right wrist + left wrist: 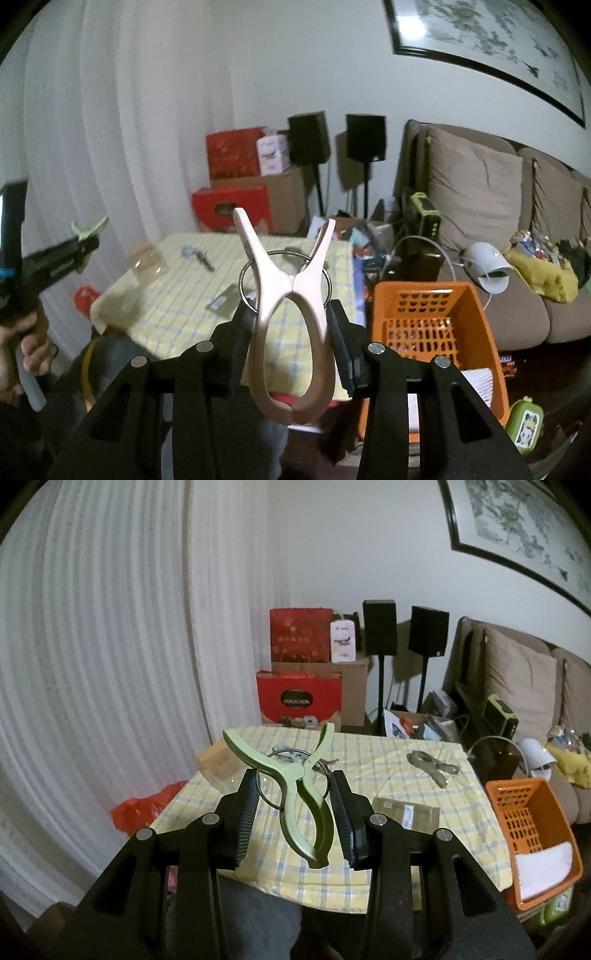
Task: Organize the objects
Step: 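Carry both held clothespins away from the table toward the orange basket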
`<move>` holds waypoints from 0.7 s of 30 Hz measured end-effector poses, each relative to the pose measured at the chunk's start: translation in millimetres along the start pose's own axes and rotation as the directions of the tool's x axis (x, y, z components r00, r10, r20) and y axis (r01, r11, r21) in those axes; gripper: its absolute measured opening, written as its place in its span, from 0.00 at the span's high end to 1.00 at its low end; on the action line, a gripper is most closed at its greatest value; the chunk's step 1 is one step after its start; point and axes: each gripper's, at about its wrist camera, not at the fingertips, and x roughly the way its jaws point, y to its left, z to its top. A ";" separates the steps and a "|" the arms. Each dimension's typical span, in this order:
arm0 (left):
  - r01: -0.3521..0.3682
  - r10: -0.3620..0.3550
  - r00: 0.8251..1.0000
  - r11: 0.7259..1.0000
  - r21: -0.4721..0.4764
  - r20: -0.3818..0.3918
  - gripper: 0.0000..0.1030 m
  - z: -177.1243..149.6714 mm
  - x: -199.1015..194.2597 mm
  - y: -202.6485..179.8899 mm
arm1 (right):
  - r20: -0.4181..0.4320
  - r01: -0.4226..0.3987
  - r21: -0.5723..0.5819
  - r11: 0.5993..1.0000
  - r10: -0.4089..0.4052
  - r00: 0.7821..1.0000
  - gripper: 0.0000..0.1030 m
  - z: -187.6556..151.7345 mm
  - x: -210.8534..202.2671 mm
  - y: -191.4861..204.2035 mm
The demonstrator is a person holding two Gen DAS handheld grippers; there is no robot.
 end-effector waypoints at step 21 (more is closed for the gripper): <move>0.016 -0.015 0.999 1.000 -0.007 0.032 0.65 15.8 -13.8 -6.4 | 0.062 0.010 0.013 1.000 -0.011 0.998 0.60 24.7 -6.2 -22.6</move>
